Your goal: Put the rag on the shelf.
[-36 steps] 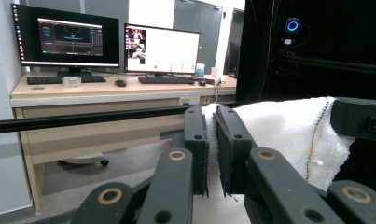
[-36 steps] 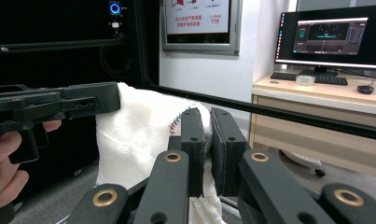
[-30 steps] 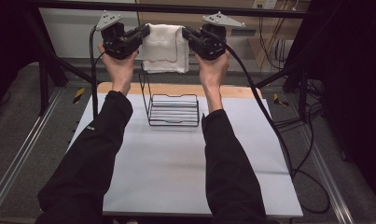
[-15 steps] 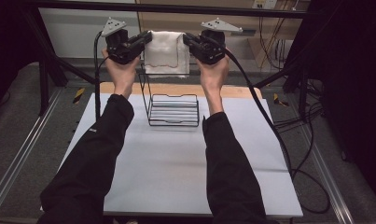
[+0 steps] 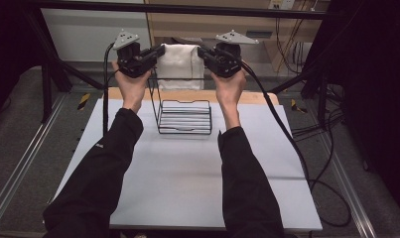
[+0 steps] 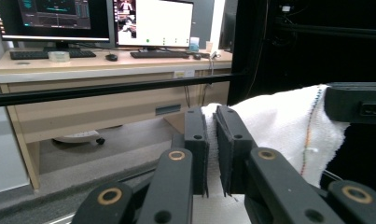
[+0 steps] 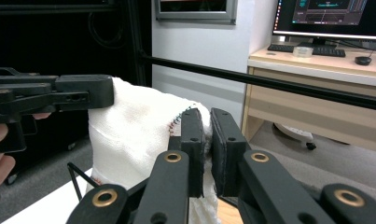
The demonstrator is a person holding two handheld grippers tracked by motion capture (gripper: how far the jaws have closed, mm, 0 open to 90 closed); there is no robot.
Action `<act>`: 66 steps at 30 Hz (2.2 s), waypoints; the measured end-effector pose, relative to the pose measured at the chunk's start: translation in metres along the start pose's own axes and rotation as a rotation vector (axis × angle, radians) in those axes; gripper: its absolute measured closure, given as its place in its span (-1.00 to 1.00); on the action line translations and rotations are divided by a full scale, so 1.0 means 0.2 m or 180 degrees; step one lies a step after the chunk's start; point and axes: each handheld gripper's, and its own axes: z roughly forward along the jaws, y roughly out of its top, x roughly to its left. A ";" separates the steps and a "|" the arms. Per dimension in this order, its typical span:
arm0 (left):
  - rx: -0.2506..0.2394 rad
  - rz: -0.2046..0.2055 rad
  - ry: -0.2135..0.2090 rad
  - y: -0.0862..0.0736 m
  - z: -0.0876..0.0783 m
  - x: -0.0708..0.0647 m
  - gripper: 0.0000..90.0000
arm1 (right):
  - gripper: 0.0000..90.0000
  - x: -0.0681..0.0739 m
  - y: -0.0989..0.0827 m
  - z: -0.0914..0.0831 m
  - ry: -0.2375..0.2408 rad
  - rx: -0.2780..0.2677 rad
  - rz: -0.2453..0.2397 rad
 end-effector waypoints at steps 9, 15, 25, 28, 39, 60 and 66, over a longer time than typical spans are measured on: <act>0.0068 0.0017 -0.0032 -0.04 -0.03 -0.01 0.84 | 0.88 0.02 -0.03 -0.02 0.0006 0.0077 -0.0026; 0.0086 0.0018 -0.0064 -0.05 -0.04 -0.01 0.84 | 0.88 0.03 -0.04 -0.03 0.0024 0.0075 -0.0039; 0.0114 0.0056 -0.0138 -0.07 -0.08 -0.03 0.83 | 0.88 0.04 -0.06 -0.07 0.0038 0.0090 -0.0115; 0.0136 0.0101 -0.0157 -0.07 -0.10 -0.04 0.83 | 0.88 0.05 -0.06 -0.08 0.0062 0.0093 -0.0127; 0.0305 0.0105 -0.0226 -0.09 -0.15 -0.05 0.81 | 0.87 0.08 -0.11 -0.14 0.0153 0.0155 -0.0204; 0.0538 0.0128 -0.0323 -0.21 -0.25 -0.10 0.77 | 0.86 0.12 -0.25 -0.19 0.0318 0.0344 -0.0250; 0.0610 0.0156 -0.0334 -0.20 -0.28 -0.11 0.73 | 0.86 0.12 -0.27 -0.19 0.0324 0.0351 -0.0272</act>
